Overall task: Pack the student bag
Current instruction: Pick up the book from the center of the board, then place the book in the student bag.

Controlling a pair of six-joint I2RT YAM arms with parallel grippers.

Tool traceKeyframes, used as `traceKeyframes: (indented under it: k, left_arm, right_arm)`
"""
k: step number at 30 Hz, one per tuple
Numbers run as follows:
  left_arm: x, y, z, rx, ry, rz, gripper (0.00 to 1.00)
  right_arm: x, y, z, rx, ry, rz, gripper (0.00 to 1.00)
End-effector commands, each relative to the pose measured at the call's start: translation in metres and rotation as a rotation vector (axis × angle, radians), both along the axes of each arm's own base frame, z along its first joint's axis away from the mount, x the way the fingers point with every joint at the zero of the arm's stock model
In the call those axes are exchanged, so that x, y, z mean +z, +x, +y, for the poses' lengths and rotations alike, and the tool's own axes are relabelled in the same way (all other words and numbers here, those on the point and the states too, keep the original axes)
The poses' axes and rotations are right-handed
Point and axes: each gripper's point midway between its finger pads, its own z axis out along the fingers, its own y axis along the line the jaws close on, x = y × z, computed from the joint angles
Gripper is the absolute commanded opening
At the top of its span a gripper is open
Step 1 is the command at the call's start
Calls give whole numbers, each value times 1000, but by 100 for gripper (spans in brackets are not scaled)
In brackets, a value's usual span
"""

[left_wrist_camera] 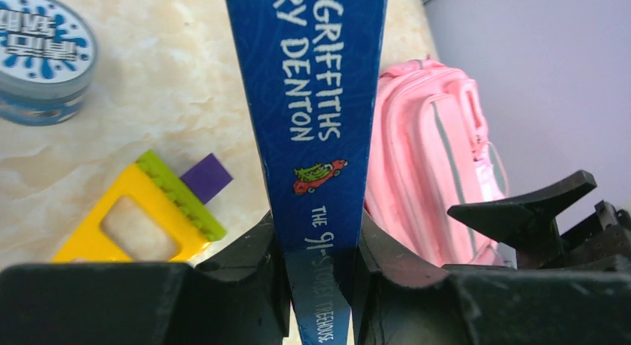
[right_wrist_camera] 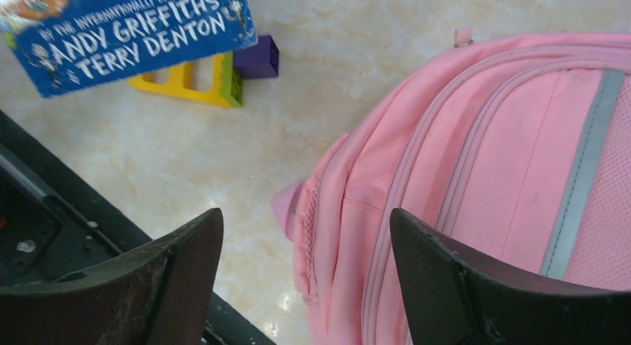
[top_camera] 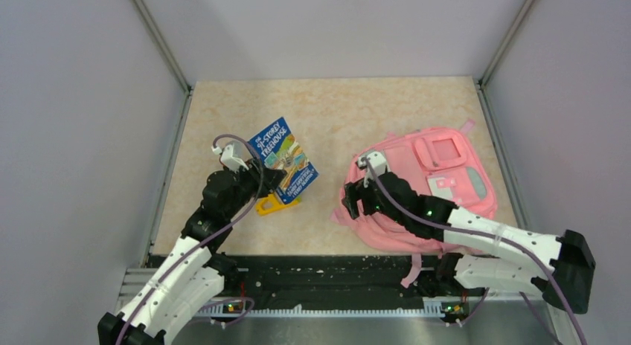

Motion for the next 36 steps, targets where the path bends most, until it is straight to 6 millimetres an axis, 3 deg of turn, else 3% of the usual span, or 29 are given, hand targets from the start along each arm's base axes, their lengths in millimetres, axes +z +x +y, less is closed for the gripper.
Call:
traceKeyframes:
  k: [1,10,20,28,32,33,36]
  left_arm:
    - [48,9,15,72,33,-134,0]
    - [43,5,22,95,53,-125,0]
    - [46,4,23,95,52,-133,0]
    - [46,4,24,98,58,-135,0]
    - [47,2,24,89,62,-140,0]
    - [48,1,23,85,63,-142,0]
    - [53,-3,16,32,58,-176,0]
  right_arm:
    - [-8,11,1,-83,-162,-79,74]
    - [-29,25,16,-151,-347,-130,63]
    - [-48,28,15,-187,-503,-159,56]
    - [-50,31,9,-247,-581,-192,42]
    - [-51,31,8,-255,-577,-188,40]
    - [-51,30,7,-258,-576,-189,36]
    - [-45,33,1,-305,-578,-205,6]
